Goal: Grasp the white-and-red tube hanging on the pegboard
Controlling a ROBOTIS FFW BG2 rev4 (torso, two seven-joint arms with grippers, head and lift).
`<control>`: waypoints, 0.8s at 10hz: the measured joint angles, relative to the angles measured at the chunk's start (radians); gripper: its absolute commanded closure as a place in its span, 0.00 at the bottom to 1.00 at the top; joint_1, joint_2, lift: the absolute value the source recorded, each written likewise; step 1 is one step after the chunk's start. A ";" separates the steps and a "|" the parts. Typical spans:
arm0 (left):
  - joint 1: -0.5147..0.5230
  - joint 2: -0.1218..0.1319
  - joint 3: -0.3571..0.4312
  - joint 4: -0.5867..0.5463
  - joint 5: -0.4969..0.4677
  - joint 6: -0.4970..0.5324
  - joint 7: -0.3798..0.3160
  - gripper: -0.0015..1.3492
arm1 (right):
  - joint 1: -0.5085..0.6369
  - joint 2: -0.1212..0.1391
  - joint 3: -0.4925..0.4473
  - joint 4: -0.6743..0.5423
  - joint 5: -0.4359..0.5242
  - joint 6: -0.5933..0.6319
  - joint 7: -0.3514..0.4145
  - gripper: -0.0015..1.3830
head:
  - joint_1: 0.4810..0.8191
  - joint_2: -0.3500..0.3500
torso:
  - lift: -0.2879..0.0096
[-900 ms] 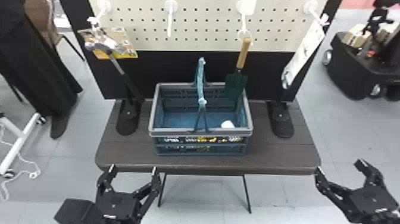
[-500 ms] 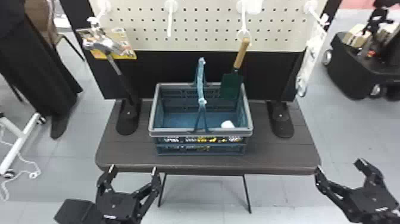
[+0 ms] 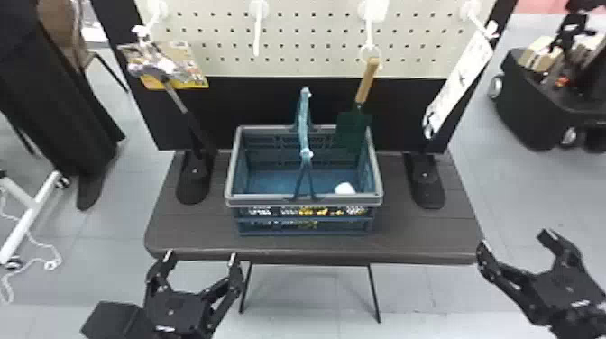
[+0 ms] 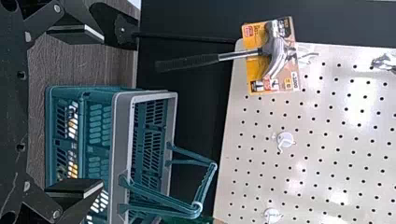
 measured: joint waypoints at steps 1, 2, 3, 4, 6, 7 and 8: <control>0.003 0.000 0.003 0.000 0.000 -0.001 0.000 0.16 | -0.014 0.000 0.000 -0.047 0.004 0.043 0.019 0.13 | 1.00 0.51 | 0.63; 0.004 0.001 0.005 -0.001 0.000 -0.002 0.000 0.16 | -0.042 -0.011 -0.001 -0.103 0.013 0.101 0.051 0.13 | 1.00 0.51 | 0.63; 0.004 0.003 0.006 -0.001 0.000 -0.002 0.000 0.16 | -0.079 -0.025 -0.001 -0.144 0.022 0.149 0.084 0.13 | 1.00 0.51 | 0.63; 0.003 0.006 0.007 -0.003 0.000 -0.002 0.000 0.16 | -0.118 -0.033 -0.001 -0.176 0.031 0.189 0.113 0.13 | 1.00 0.51 | 0.63; 0.000 0.013 0.013 -0.011 -0.001 0.000 0.001 0.16 | -0.205 -0.039 -0.009 -0.229 0.060 0.261 0.182 0.13 | 1.00 0.51 | 0.63; -0.005 0.017 0.013 -0.015 -0.002 0.001 0.003 0.16 | -0.250 -0.045 -0.013 -0.251 0.073 0.290 0.202 0.13 | 1.00 0.51 | 0.63; -0.009 0.023 0.012 -0.016 -0.002 0.002 0.008 0.16 | -0.300 -0.055 -0.014 -0.265 0.077 0.314 0.225 0.13 | 1.00 0.51 | 0.63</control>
